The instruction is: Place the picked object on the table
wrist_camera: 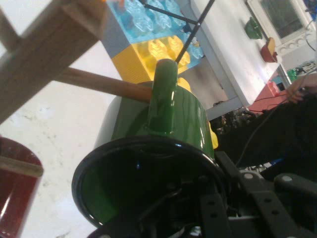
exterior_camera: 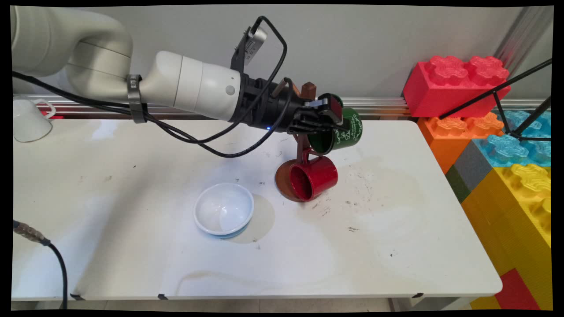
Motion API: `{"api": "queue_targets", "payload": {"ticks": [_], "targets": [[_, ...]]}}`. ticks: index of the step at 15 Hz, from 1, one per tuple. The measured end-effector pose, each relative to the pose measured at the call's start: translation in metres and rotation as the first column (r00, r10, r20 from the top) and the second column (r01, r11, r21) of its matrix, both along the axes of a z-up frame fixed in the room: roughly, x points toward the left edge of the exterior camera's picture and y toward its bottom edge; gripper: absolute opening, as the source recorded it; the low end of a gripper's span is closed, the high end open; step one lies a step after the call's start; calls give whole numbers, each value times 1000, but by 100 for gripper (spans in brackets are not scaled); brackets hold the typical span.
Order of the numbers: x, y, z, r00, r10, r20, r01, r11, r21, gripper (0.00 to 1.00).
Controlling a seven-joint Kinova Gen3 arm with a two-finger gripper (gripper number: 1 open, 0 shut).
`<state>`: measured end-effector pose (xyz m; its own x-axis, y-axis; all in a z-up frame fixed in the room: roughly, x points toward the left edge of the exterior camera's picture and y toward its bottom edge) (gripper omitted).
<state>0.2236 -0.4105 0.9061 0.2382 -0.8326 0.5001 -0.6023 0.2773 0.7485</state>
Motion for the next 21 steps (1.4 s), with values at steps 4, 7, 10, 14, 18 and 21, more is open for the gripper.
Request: {"api": "queue_targets", "payload": {"ticks": [4, 7, 10, 14, 18, 21], "targets": [[-2, 3, 3, 1000, -20, -15, 20, 1000, -4, 0], [-3, 6, 5, 999, -37, -27, 37, 999, -1, 0], [-4, 10, 7, 998, -56, -40, 56, 998, 4, 0], [-2, 18, 12, 994, -96, -55, 96, 995, 6, 0], [6, 25, 16, 989, -137, -53, 138, 990, 2, 0], [16, 29, 20, 984, -172, -33, 172, 985, -6, 0]]}}
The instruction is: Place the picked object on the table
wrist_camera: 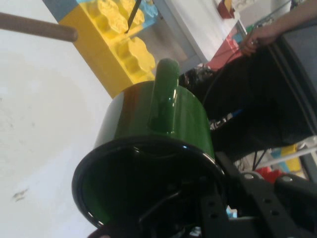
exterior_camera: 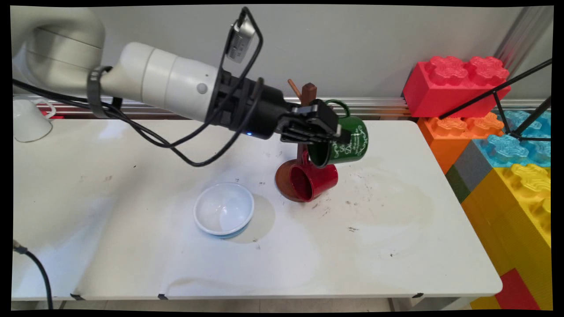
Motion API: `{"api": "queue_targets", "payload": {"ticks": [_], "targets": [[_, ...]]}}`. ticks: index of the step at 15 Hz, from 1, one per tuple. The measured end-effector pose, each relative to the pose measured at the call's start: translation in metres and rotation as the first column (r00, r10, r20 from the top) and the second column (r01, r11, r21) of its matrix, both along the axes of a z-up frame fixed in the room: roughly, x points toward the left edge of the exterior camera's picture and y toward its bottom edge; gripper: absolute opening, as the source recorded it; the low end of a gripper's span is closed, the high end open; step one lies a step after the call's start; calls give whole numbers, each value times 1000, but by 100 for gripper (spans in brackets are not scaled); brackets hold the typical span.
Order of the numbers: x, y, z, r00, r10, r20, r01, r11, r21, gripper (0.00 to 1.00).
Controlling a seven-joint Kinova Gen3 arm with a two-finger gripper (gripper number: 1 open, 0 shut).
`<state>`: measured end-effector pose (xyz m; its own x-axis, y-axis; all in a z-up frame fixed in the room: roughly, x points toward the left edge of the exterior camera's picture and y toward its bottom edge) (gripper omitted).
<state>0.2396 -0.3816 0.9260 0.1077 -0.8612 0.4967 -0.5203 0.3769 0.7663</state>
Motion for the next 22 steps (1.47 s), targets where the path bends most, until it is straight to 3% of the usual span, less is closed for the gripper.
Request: {"api": "queue_targets", "payload": {"ticks": [8, 11, 15, 18, 22], "targets": [[38, 5, 15, 991, -108, 79, 112, 993, -43, 0], [59, 4, 22, 978, -152, 144, 162, 985, -64, 0], [86, -1, 34, 950, -188, 250, 216, 973, -86, 0], [104, -5, 42, 918, -205, 340, 254, 961, -106, 0], [129, -13, 54, 840, -226, 494, 334, 932, -142, 0]]}}
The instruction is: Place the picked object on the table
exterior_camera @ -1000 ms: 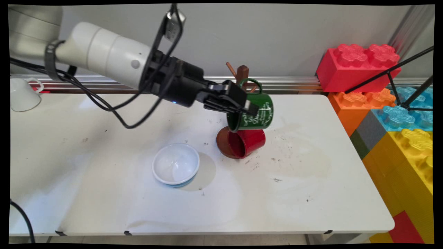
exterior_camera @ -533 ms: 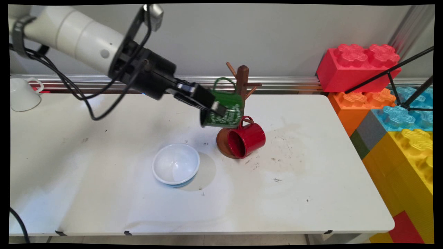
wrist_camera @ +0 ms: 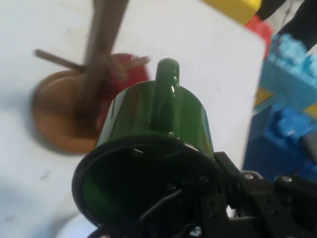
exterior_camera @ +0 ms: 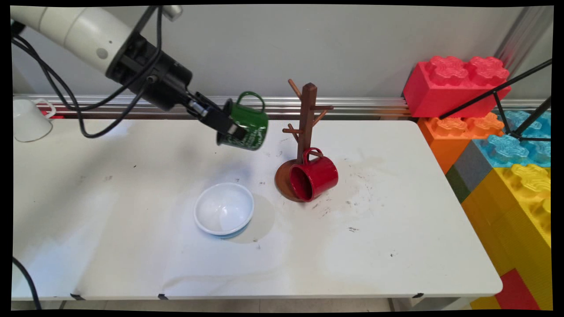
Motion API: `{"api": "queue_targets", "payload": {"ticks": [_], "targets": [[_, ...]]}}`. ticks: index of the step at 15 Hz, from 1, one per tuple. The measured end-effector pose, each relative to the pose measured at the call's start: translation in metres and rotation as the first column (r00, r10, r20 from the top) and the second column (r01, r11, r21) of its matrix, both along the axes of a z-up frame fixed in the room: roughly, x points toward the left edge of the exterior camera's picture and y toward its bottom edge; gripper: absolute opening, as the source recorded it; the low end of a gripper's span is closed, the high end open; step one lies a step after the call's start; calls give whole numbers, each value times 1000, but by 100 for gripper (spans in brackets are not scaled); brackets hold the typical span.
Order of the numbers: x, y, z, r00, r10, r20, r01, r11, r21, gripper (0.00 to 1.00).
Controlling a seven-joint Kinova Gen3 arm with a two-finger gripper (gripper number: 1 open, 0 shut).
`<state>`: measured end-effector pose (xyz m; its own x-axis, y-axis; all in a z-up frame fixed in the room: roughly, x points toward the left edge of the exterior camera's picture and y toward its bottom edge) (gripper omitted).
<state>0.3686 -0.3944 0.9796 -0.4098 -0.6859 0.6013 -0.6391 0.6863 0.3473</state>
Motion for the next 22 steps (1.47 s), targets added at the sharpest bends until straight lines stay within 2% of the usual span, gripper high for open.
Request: {"api": "queue_targets", "payload": {"ticks": [3, 5, 8, 14, 15, 16, 18, 19, 22], "targets": [[16, -11, 4, 991, -52, 121, 60, 996, -69, 0], [26, -22, 4, 976, -79, 202, 101, 989, -104, 0], [36, -33, 1, 953, -97, 288, 137, 983, -123, 0], [47, -55, -12, 887, -136, 441, 218, 966, -141, 0], [48, -58, -16, 872, -142, 469, 230, 963, -137, 0], [49, -60, -19, 862, -146, 486, 238, 962, -134, 0], [48, -65, -28, 832, -160, 532, 257, 960, -114, 0], [46, -68, -33, 813, -171, 556, 269, 958, -98, 0], [39, -74, -45, 778, -201, 595, 298, 952, -68, 0]]}}
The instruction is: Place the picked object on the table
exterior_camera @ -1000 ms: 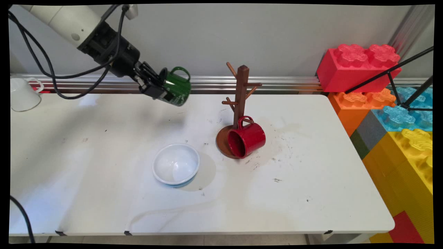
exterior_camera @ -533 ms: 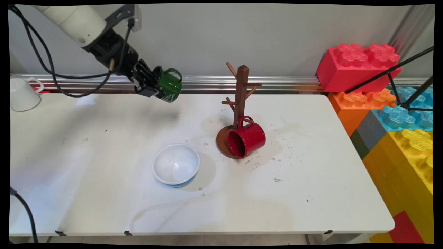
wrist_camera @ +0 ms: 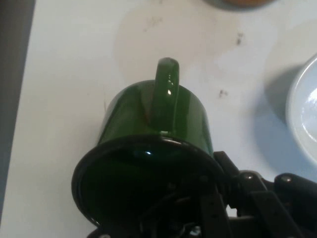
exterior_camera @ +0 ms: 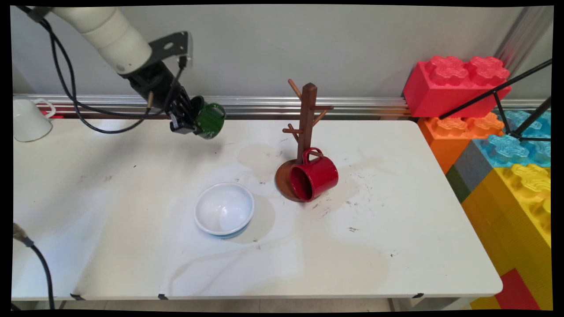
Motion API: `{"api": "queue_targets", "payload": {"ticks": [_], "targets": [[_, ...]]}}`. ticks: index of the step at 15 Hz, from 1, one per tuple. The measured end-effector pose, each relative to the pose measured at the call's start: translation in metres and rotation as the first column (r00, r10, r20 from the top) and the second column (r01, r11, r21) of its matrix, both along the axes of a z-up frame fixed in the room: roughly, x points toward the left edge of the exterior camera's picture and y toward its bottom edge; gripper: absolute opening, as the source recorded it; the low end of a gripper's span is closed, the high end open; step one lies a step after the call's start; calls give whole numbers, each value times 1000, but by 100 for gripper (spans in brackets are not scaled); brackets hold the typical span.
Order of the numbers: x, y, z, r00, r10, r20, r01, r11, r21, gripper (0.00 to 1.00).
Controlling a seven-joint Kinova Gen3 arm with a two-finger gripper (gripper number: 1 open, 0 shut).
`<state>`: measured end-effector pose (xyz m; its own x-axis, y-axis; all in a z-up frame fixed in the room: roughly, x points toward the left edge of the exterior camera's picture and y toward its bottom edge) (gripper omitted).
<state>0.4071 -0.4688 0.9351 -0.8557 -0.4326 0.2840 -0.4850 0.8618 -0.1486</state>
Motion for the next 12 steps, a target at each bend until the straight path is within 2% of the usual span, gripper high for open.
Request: {"api": "queue_targets", "payload": {"ticks": [5, 12], "targets": [[-18, -12, -19, 996, -31, 80, 28, 999, 37, 0], [-52, -23, -43, 989, -22, 147, 5, 993, 117, 0]]}}
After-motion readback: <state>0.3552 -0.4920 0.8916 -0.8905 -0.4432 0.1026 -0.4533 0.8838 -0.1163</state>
